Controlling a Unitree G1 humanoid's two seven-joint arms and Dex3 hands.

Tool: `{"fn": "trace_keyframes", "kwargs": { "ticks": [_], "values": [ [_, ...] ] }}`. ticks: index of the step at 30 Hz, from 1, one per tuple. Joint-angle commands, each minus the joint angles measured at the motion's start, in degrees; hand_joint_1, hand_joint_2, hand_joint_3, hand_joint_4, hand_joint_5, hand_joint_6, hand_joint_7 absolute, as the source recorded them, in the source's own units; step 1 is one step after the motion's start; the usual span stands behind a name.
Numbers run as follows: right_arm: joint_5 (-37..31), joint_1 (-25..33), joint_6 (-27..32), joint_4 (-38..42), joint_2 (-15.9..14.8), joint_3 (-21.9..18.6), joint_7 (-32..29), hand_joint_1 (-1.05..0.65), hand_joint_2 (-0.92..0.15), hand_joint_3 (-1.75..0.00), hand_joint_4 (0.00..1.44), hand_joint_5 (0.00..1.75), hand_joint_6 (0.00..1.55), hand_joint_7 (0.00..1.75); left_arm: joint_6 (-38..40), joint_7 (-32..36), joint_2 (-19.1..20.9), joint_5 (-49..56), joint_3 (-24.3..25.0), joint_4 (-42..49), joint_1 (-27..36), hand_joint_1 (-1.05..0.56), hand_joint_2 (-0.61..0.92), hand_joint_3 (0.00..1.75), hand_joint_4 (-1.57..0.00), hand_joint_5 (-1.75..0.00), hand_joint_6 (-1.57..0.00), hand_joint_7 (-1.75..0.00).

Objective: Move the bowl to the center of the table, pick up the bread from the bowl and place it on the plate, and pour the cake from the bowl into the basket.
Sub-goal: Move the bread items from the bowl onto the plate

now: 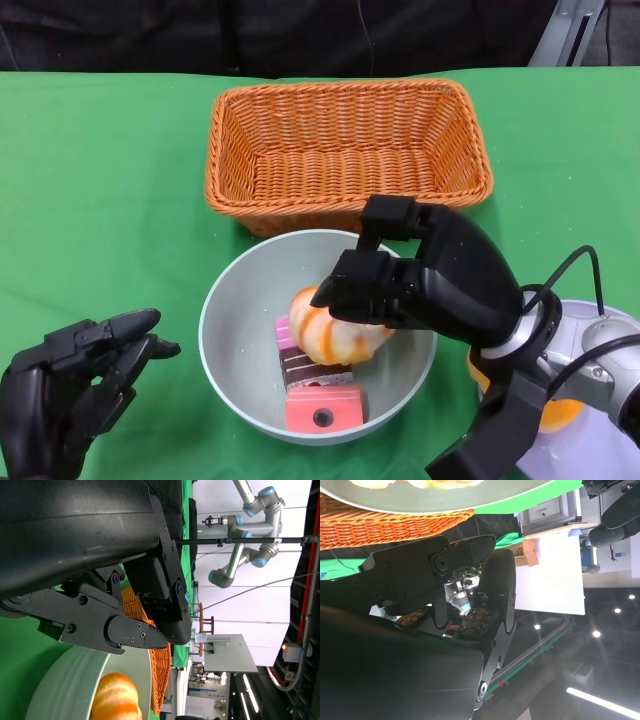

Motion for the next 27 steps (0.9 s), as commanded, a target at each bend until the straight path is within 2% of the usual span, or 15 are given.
{"fn": "trace_keyframes", "kwargs": {
  "ticks": [1,2,4,5,8,10,12,18,23,27],
  "values": [
    [2.28,1.76,0.87,-1.65,-0.97,-1.05,4.96,-0.31,-0.89,0.0,0.82,1.09,0.92,0.53,-0.67,-0.39,0.78,-0.31,0.48,0.59,-0.17,-0.3,0.92,0.17,-0.84,-1.0,-1.28,-0.01],
    [3.5,2.37,0.95,-2.5,-1.27,-1.32,8.29,-0.33,-0.88,0.0,0.83,1.0,0.95,0.4,-0.57,-0.62,0.77,-0.55,0.5,0.57,-0.16,-0.3,0.92,0.17,-0.84,-1.0,-1.28,-0.01],
    [5.63,4.17,2.37,-5.94,-2.33,-1.95,15.84,-0.46,-0.89,0.0,0.72,0.76,0.84,0.15,-0.45,-0.77,0.81,-0.69,0.54,0.54,-0.16,-0.3,0.92,0.17,-0.84,-0.99,-1.28,-0.01],
    [6.86,5.71,3.95,-9.21,-3.17,-2.42,20.87,-0.51,-0.89,0.0,0.71,0.65,0.82,0.09,-0.62,-0.73,0.91,-0.52,0.58,0.66,-0.22,-0.3,0.92,0.17,-0.84,-0.99,-1.28,-0.01],
    [7.79,10.44,9.78,-19.33,-4.91,-4.01,32.1,-0.64,-0.89,0.0,0.69,0.23,0.67,0.01,-0.73,-0.47,1.16,-0.09,0.7,0.88,-0.36,-0.32,0.92,0.17,-0.84,-0.99,-1.27,0.0],
    [7.53,12.63,12.8,-24.3,-5.45,-4.93,37.12,-0.7,-0.91,-0.01,0.67,0.12,0.6,0.0,-0.66,-0.46,1.17,-0.12,0.77,0.89,-0.41,-0.33,0.92,0.16,-0.84,-0.99,-1.27,0.0],
    [6.68,14.56,15.57,-28.74,-5.79,-5.67,40.91,-0.75,-0.91,-0.01,0.66,0.08,0.56,0.0,-0.55,-0.33,1.05,-0.21,0.84,0.84,-0.45,-0.33,0.92,0.16,-0.84,-0.98,-1.28,-0.01],
    [3.55,17.5,19.5,-34.84,-5.91,-6.7,43.61,-0.87,-0.92,-0.02,0.65,0.04,0.5,0.0,-0.49,-1.05,1.06,-0.73,0.91,1.14,-0.59,-0.33,0.92,0.15,-0.86,-0.97,-1.28,-0.01],
    [0.58,18.65,21.16,-36.55,-5.54,-6.92,41.83,-0.93,-0.92,-0.03,0.59,0.0,0.47,0.0,-0.09,-0.31,1.02,-0.08,0.91,0.82,-0.27,-0.32,0.92,0.14,-0.88,-0.94,-1.28,-0.01],
    [-1.94,18.83,21.63,-35.91,-4.88,-6.66,37.83,-0.96,-0.92,-0.05,0.51,0.0,0.45,0.0,0.39,-0.33,0.89,-0.24,0.85,0.39,-0.05,-0.33,0.92,0.15,-0.88,-0.94,-1.29,-0.01]
  ]
}}
